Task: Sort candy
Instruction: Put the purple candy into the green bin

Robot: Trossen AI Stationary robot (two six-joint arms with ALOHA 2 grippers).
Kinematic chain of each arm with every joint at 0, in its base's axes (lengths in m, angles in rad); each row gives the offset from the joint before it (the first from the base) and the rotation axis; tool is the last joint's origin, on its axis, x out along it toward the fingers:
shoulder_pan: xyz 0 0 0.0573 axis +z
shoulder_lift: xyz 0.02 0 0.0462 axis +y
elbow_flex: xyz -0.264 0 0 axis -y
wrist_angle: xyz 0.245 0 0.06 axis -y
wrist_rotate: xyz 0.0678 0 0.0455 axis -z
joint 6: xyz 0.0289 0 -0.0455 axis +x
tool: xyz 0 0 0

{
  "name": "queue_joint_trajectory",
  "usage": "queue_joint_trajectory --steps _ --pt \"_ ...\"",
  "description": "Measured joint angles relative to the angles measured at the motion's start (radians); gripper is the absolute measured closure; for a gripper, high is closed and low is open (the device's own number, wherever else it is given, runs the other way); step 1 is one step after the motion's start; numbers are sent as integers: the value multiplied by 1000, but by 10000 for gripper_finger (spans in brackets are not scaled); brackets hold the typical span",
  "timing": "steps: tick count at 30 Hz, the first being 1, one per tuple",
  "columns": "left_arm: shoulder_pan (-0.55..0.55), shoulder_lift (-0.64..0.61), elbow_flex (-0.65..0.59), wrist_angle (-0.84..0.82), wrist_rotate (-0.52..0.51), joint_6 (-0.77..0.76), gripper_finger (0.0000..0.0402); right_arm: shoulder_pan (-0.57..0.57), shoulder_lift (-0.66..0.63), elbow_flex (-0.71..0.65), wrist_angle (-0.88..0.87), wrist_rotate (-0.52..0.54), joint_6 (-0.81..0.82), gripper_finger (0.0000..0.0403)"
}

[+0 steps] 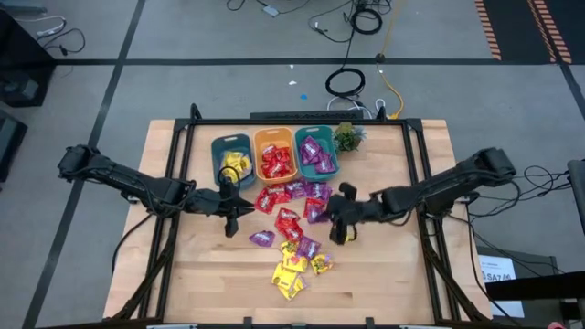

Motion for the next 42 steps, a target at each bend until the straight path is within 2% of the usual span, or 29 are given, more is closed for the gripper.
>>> queue_joint_trajectory --steps 5,8,15,19,23,34,38,42 --pt "0 0 0 3 0 1 327 -114 -60 0 14 118 -10 402" --pt "1 0 0 6 -7 1 327 -226 -65 0 64 136 -10 402" --pt "2 0 0 10 -11 -6 327 -530 -8 0 118 -48 16 403" --pt "2 0 0 10 -12 -6 327 -635 37 0 111 -70 76 403" --pt "2 0 0 10 -12 -7 327 -664 61 0 113 -82 78 399" --pt "2 0 0 10 -13 -7 327 -649 64 1 119 -121 39 394" --pt "2 0 0 10 -14 -7 327 -641 64 1 139 -123 20 369" --pt "2 0 0 10 -14 -7 327 -635 64 1 165 -122 20 326"
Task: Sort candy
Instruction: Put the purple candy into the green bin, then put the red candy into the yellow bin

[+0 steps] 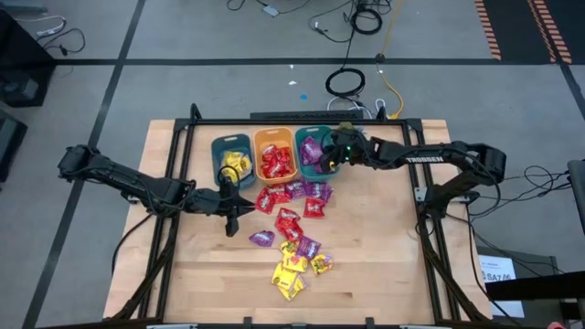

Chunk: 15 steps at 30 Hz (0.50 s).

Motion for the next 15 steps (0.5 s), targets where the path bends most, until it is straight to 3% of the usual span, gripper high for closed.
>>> queue_joint_trajectory --steps 8,15 --pt "0 0 0 0 0 -1 327 1 0 0 6 0 0 236" --pt "0 0 0 0 -1 -1 327 1 0 0 3 -107 13 202"
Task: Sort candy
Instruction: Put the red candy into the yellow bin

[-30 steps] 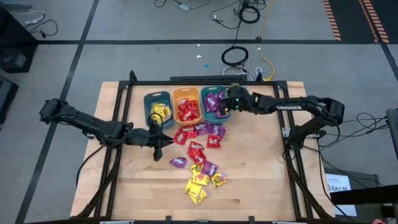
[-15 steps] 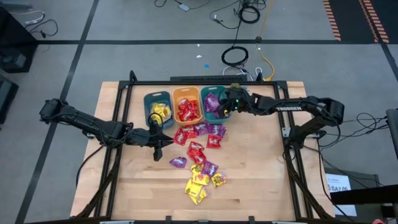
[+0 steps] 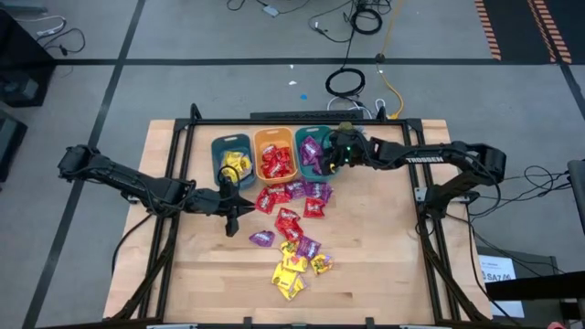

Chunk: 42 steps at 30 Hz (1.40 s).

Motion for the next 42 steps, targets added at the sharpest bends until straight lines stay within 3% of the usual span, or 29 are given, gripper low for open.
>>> queue_joint_trajectory --steps 13,19,24,30,42 --pt "0 0 0 0 0 0 327 3 0 0 0 -34 8 205" --pt "0 0 0 0 0 0 326 16 0 0 89 -254 -69 206" --pt "0 0 0 0 0 0 327 82 0 1 126 -289 -103 206" --pt "0 0 0 0 0 0 327 210 0 1 82 -190 -126 206" --pt "0 0 0 1 0 0 327 450 9 0 -207 91 99 206"
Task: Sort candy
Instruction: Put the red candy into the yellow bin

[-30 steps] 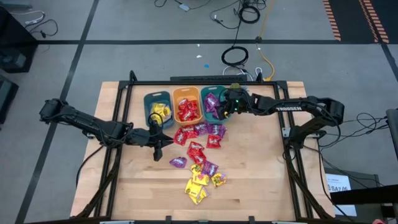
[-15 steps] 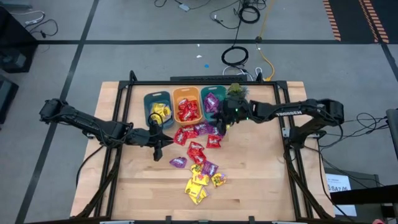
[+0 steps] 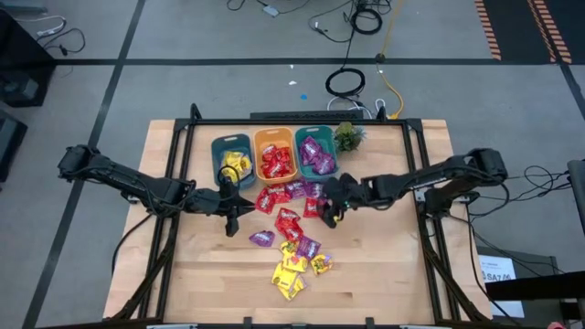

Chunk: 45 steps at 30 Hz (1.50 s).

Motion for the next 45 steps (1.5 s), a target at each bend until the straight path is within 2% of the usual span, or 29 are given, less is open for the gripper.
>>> queue_joint_trajectory --steps 4,7,18,21,24,26,27,30,38,42,45 --pt "0 0 0 3 0 0 326 39 24 0 9 9 23 206" --pt "0 0 0 6 0 0 327 62 63 0 29 74 44 206" --pt "0 0 0 28 0 -1 326 81 332 4 232 130 76 208" --pt "0 0 0 28 0 -1 327 86 370 6 236 143 108 235" --pt "0 0 0 28 0 -1 327 102 367 5 230 152 103 305" --pt "0 0 0 28 0 -1 327 117 342 2 222 121 94 366" --pt "0 0 0 28 0 -1 326 123 325 2 218 106 87 381" --pt "0 0 0 27 0 -1 326 134 259 -5 180 70 95 384" --pt "0 0 0 26 0 0 327 110 61 4 162 86 31 398" --pt "0 0 0 27 0 6 327 38 43 104 129 82 -55 400" --pt "0 0 0 27 0 6 327 -34 91 229 53 15 -136 401"
